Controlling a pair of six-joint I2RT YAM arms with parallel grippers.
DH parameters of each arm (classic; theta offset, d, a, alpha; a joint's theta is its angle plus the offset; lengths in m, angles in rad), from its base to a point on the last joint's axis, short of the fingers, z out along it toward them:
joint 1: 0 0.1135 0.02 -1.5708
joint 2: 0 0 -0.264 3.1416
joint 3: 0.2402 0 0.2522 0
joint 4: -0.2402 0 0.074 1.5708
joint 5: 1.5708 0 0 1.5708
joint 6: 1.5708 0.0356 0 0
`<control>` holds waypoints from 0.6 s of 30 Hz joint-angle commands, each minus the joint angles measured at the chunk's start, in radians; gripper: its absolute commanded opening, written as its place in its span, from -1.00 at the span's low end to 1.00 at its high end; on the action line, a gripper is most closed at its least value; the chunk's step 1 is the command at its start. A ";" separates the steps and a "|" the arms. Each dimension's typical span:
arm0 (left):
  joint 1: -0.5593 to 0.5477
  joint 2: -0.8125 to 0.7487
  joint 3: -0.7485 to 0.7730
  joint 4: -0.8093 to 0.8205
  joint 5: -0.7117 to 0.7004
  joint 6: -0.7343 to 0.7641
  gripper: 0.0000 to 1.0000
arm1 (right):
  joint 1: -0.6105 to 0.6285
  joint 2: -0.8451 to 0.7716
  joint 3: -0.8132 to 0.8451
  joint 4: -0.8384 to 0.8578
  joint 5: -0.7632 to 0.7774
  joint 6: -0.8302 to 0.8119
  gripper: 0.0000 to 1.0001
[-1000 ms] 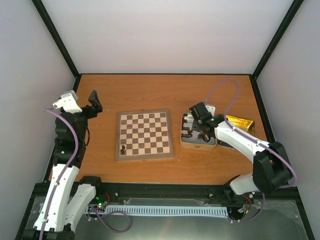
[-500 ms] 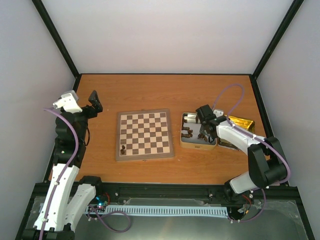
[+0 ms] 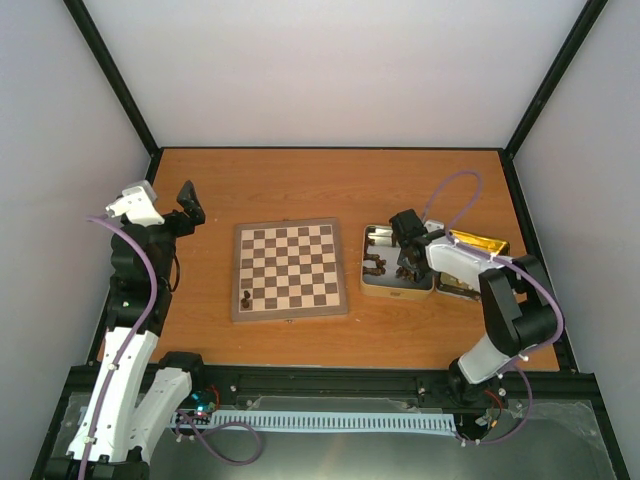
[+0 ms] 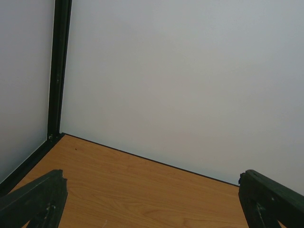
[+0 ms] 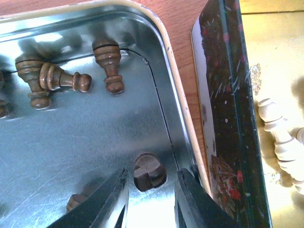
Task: Set up the chess pieces on the board
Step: Pick up the chess piece from the storage box.
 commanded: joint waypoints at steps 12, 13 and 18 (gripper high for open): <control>0.009 0.001 0.006 0.004 -0.010 0.002 0.99 | -0.044 0.067 0.037 0.061 0.018 -0.041 -0.55; 0.008 0.001 0.006 0.005 -0.010 0.002 0.99 | -0.044 0.068 0.038 0.061 0.020 -0.044 -0.52; 0.009 0.002 0.008 0.006 -0.011 0.002 1.00 | -0.048 0.087 0.054 0.065 0.028 -0.065 -0.49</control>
